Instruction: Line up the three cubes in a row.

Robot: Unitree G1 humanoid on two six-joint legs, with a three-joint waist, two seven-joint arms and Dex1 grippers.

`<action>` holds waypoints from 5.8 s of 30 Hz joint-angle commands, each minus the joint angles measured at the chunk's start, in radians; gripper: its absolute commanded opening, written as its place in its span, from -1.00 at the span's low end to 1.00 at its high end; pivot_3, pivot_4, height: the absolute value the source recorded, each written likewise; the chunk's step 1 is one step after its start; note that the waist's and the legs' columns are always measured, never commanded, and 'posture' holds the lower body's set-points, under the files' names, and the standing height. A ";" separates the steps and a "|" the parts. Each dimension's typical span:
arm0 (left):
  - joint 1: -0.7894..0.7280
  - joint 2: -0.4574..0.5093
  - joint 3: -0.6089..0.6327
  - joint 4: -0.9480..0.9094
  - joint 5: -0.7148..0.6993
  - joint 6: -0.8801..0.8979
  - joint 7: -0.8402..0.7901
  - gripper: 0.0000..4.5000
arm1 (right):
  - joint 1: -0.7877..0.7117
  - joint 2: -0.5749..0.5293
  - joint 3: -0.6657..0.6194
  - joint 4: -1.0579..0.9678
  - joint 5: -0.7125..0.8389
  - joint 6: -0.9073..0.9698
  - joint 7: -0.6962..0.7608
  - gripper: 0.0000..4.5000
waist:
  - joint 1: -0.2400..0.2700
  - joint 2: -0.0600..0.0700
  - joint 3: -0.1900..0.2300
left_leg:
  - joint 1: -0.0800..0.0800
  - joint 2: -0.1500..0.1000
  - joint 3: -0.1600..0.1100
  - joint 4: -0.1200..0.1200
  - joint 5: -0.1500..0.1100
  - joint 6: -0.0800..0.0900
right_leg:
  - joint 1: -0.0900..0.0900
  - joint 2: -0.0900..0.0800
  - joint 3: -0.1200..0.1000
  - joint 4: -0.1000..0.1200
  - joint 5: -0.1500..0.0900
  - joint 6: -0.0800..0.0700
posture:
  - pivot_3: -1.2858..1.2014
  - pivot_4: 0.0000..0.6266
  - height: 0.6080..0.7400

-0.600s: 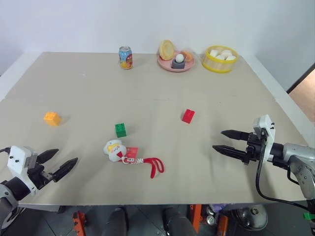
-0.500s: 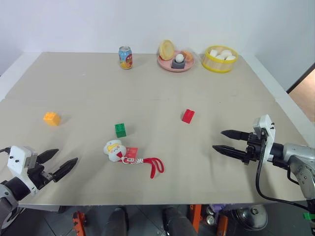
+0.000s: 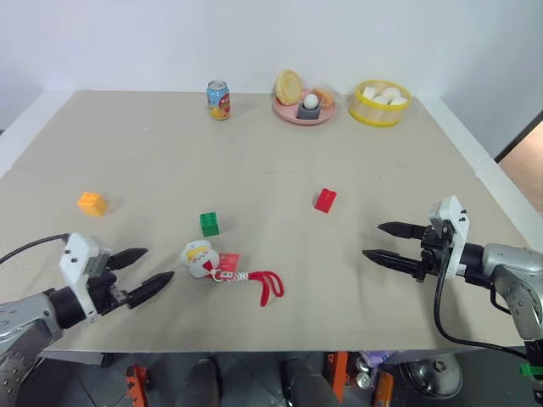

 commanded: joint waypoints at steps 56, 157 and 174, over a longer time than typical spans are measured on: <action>-0.083 0.023 0.053 0.000 -0.117 0.173 0.045 -0.99 | -0.011 -0.023 0.034 -0.316 0.152 0.080 -0.007 1.00 | 0.001 0.000 0.000 | 0.001 0.002 -0.001 0.005 0.000 0.001 | 0.002 0.002 -0.001 0.003 0.002 0.001 | 0.03 -0.52 1.00; -0.388 -0.103 -0.369 0.107 0.201 -0.248 -0.108 0.66 | -0.356 0.320 0.240 0.540 -0.371 -0.429 -0.267 1.00 | -0.001 -0.004 -0.002 | 0.002 0.004 -0.002 0.004 0.002 0.001 | 0.004 0.007 0.001 0.003 0.004 0.001 | 0.03 -0.52 1.00; -0.332 -0.077 -0.335 0.048 0.158 -0.230 -0.110 0.66 | -0.606 0.406 0.236 0.906 -0.420 -0.593 -0.239 1.00 | -0.024 -0.003 -0.002 | 0.002 0.004 -0.002 0.004 0.004 0.004 | 0.004 0.007 0.001 0.003 0.007 0.002 | 0.03 -0.52 1.00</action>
